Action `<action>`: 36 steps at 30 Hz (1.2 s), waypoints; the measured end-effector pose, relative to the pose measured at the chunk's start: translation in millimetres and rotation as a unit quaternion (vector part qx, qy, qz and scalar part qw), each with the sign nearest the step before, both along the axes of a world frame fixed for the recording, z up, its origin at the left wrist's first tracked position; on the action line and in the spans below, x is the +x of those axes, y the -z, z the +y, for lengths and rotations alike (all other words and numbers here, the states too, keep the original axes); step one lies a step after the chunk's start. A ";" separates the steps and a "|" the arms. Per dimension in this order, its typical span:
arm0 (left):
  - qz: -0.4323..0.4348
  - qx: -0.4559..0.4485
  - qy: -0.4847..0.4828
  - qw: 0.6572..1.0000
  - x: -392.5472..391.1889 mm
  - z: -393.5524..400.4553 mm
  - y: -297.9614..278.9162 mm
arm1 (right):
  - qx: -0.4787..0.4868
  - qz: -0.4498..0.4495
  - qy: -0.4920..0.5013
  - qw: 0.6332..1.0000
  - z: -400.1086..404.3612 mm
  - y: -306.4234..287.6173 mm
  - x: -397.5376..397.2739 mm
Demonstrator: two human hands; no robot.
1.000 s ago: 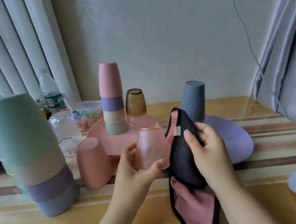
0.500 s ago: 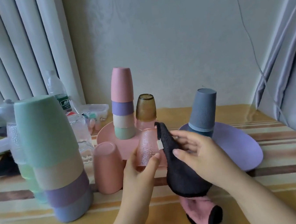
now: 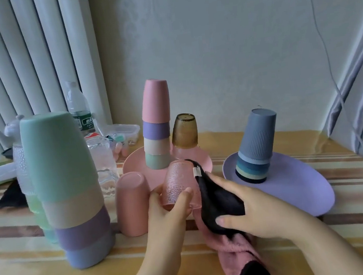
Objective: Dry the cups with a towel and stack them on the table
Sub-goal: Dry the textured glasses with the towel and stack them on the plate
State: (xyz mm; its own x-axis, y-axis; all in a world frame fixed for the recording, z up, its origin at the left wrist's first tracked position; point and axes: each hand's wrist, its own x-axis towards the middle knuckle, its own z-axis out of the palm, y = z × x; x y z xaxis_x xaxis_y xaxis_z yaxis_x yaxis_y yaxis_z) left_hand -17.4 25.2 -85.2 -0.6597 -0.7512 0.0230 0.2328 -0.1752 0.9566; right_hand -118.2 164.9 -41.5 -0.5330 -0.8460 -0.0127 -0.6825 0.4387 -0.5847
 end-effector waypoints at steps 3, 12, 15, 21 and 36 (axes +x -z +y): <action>0.001 -0.039 -0.013 0.999 1.6 3.1 -1.4 | -0.073 0.071 0.079 0.992 4.7 -1.5 1.7; 0.013 -0.088 0.044 0.995 3.1 13.9 -1.6 | -0.314 -0.039 0.251 0.915 -3.4 9.2 7.2; 0.008 -0.071 0.089 0.994 0.5 17.0 2.5 | -0.429 -0.278 0.199 0.836 4.1 8.0 0.7; 0.025 -0.033 0.078 0.996 1.6 8.6 1.6 | -0.353 -0.316 -0.039 0.880 12.4 9.9 9.5; 0.045 -0.160 0.218 0.962 1.8 20.6 1.9 | -0.422 0.114 0.110 0.893 -14.8 32.7 32.3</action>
State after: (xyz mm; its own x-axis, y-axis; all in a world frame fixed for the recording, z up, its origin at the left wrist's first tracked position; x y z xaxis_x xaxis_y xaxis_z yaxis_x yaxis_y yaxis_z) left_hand -15.6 45.7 -87.1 -0.8949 -0.3494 0.2776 0.2873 0.0248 0.9575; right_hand -85.9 150.1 -74.2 -0.5946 -0.3781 0.7096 -0.7774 0.0450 -0.6274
